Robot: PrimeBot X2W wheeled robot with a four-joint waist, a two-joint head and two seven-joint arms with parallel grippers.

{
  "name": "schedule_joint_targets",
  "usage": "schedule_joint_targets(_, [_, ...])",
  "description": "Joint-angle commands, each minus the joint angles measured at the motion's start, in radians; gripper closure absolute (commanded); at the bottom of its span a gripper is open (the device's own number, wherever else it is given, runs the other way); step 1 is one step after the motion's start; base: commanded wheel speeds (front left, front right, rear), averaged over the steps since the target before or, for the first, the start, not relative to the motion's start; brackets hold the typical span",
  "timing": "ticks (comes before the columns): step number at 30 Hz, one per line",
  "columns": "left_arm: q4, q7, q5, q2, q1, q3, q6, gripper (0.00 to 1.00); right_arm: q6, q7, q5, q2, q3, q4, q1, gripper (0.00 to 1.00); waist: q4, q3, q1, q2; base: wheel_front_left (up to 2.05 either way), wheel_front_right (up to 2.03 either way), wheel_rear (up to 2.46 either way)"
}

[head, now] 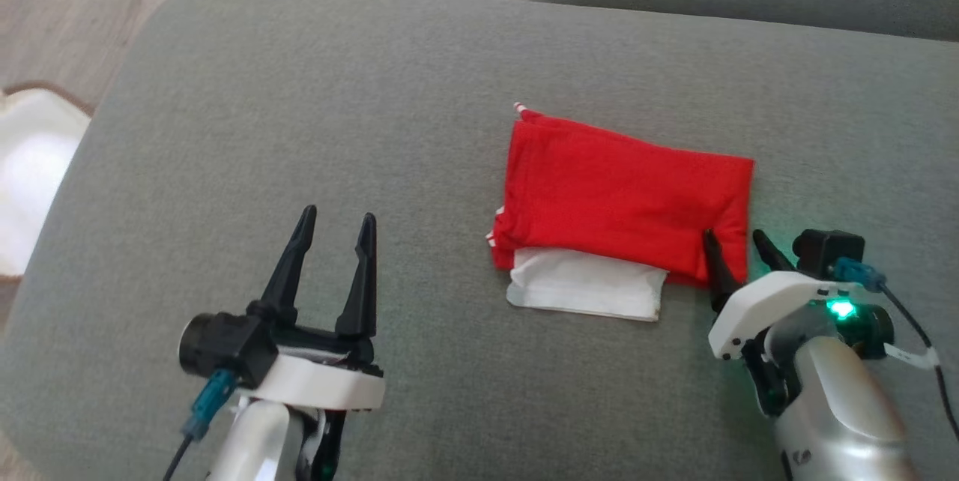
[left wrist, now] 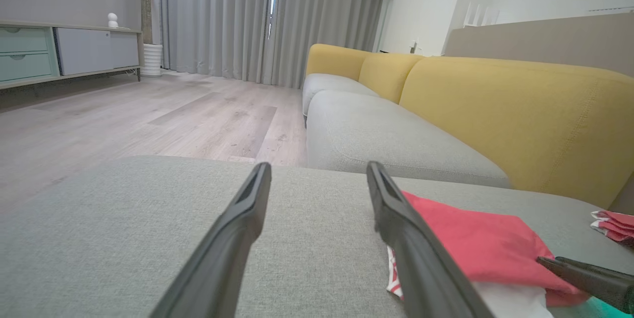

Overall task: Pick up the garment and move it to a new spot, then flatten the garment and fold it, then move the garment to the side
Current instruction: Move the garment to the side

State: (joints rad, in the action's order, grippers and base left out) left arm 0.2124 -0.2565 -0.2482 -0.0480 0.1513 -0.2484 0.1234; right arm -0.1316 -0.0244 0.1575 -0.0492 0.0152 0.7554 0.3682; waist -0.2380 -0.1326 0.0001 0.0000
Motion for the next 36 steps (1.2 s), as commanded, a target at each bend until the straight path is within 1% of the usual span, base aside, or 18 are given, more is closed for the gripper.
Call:
schedule_joint_targets(1, [-0.027, -0.005, -0.006, -0.002, 0.044, 0.023, -0.001, 0.00, 0.001, -0.002, 0.010, -0.001, -0.031, -0.005, 0.048, 0.00, -0.014, -0.006, -0.0001, 0.0000, 0.00, 0.00, 0.00])
schedule_joint_targets(4, [-0.025, -0.005, -0.007, -0.002, 0.045, 0.019, -0.002, 0.00, 0.001, -0.008, 0.014, -0.001, -0.047, 0.047, 0.070, 0.00, -0.023, -0.008, -0.0001, 0.0000, 0.00, 0.00, 0.00])
schedule_joint_targets(5, [-0.025, -0.005, -0.007, -0.002, 0.045, 0.019, -0.002, 0.00, 0.001, -0.010, 0.014, -0.001, -0.052, 0.064, 0.075, 0.02, -0.024, -0.008, -0.0001, 0.0000, 0.00, 0.00, 0.00])
schedule_joint_targets(6, [-0.025, -0.005, -0.006, -0.002, 0.044, 0.018, -0.003, 0.00, 0.001, -0.014, 0.015, -0.001, -0.056, 0.078, 0.081, 0.53, -0.025, -0.008, -0.0001, 0.0000, 0.00, 0.00, 0.00])
schedule_joint_targets(7, [-0.025, -0.005, -0.006, -0.002, 0.044, 0.019, -0.003, 0.00, 0.001, -0.019, 0.011, -0.001, -0.063, 0.090, 0.088, 1.00, -0.024, -0.008, -0.0001, 0.0000, 0.00, 0.00, 0.00])
schedule_joint_targets(11, [-0.023, -0.005, 0.002, -0.002, 0.044, 0.017, -0.004, 0.00, 0.001, -0.059, -0.021, -0.001, -0.083, 0.122, 0.118, 1.00, -0.002, -0.002, -0.0001, 0.0000, 0.00, 0.00, 0.00])
schedule_joint_targets(13, [-0.025, -0.005, 0.007, -0.002, 0.046, 0.013, -0.003, 0.00, 0.001, -0.099, -0.061, -0.006, -0.094, 0.128, 0.141, 1.00, 0.031, 0.007, -0.0001, 0.0000, 0.00, 0.00, 0.00])
schedule_joint_targets(14, [-0.025, -0.005, 0.007, -0.002, 0.046, 0.013, -0.003, 0.00, 0.001, -0.099, -0.061, -0.006, -0.094, 0.128, 0.141, 1.00, 0.031, 0.007, -0.0001, 0.0000, 0.00, 0.00, 0.00])
schedule_joint_targets(18, [-0.030, -0.005, 0.009, -0.002, 0.051, 0.000, -0.002, 0.00, 0.001, -0.137, -0.110, -0.031, -0.140, 0.115, 0.170, 1.00, 0.096, 0.014, -0.0001, 0.0000, 0.00, 0.00, 0.00])
schedule_joint_targets(22, [-0.031, -0.005, 0.009, -0.002, 0.065, -0.016, -0.003, 0.00, 0.001, -0.140, -0.129, -0.076, -0.198, 0.085, 0.200, 1.00, 0.177, 0.011, -0.0001, 0.0000, 0.00, 0.00, 0.00])
schedule_joint_targets(26, [-0.035, -0.005, 0.005, -0.002, 0.093, -0.033, -0.004, 0.00, 0.001, -0.125, -0.128, -0.152, -0.249, 0.036, 0.233, 1.00, 0.255, -0.006, -0.0001, 0.0000, 0.00, 0.00, 0.00])
schedule_joint_targets(29, [-0.043, -0.005, -0.004, -0.002, 0.117, -0.054, -0.006, 0.00, 0.001, -0.102, -0.118, -0.227, -0.270, 0.000, 0.262, 1.00, 0.300, -0.027, -0.0001, 0.0000, 0.00, 0.00, 0.00])
schedule_joint_targets(32, [-0.050, -0.005, -0.009, -0.002, 0.142, -0.074, -0.008, 0.00, 0.001, -0.066, -0.102, -0.302, -0.282, -0.032, 0.292, 1.00, 0.332, -0.056, -0.0001, 0.0000, 0.00, 0.00, 0.00])
schedule_joint_targets(36, [-0.056, -0.005, -0.010, -0.002, 0.173, -0.097, -0.008, 0.00, 0.001, -0.027, -0.081, -0.404, -0.276, -0.053, 0.322, 1.00, 0.356, -0.099, -0.0001, 0.0000, 0.00, 0.00, 0.00])
